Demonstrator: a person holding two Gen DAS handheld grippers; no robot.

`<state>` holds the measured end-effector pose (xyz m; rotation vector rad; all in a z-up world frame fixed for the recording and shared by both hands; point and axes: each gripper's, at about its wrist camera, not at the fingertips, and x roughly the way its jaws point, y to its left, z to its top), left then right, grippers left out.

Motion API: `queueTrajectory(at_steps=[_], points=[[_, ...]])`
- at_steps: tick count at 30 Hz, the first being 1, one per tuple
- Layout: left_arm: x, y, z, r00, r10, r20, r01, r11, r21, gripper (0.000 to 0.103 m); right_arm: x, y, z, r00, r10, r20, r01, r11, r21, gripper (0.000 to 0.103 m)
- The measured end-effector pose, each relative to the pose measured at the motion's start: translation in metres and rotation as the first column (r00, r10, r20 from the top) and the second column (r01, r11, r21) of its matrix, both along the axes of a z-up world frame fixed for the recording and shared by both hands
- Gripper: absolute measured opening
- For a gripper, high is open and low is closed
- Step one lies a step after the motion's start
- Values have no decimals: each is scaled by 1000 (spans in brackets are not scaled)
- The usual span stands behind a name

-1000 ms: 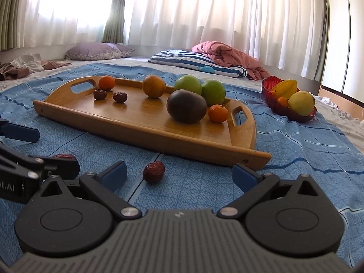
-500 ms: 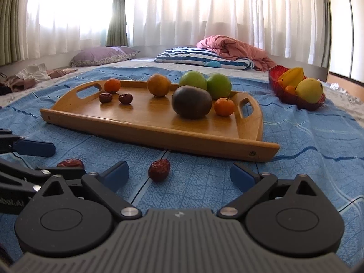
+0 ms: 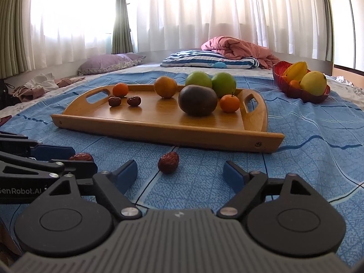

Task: Organize fruits
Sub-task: 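Grasp a brown date with the left tool while the right tool grasps the other date, then carry the date in the left tool over the tray while the right tool carries its date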

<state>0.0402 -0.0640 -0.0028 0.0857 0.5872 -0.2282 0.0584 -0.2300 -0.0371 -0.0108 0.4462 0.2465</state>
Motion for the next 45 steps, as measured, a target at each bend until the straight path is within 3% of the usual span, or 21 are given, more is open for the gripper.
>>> queueTrajectory(at_steps=[7,15,17,19,25,45], points=[[3,-4,-2,1000,15,-2,-15,1000,5,41,-5,5,1,1000,-16,13,16,1000,0,66],[6,1,-2,1000,25,-17,-25,999,-19,41,-6,12,2,1000,-23,7,23,999,22,55],[5,-1,-2,999,35,-7,-35,999,-6,35,-5,13,3,999,-33,4,32,999,30,53],[4,-3,-1,999,41,19,-42,999,24,22,-5,13,3,999,-37,1,37,999,32,49],[9,-3,1,999,43,24,-43,999,23,19,-2,14,6,999,-50,-12,51,997,49,42],[23,4,-1,997,76,23,-77,997,25,19,7,30,6,997,-63,-34,62,998,-22,36]])
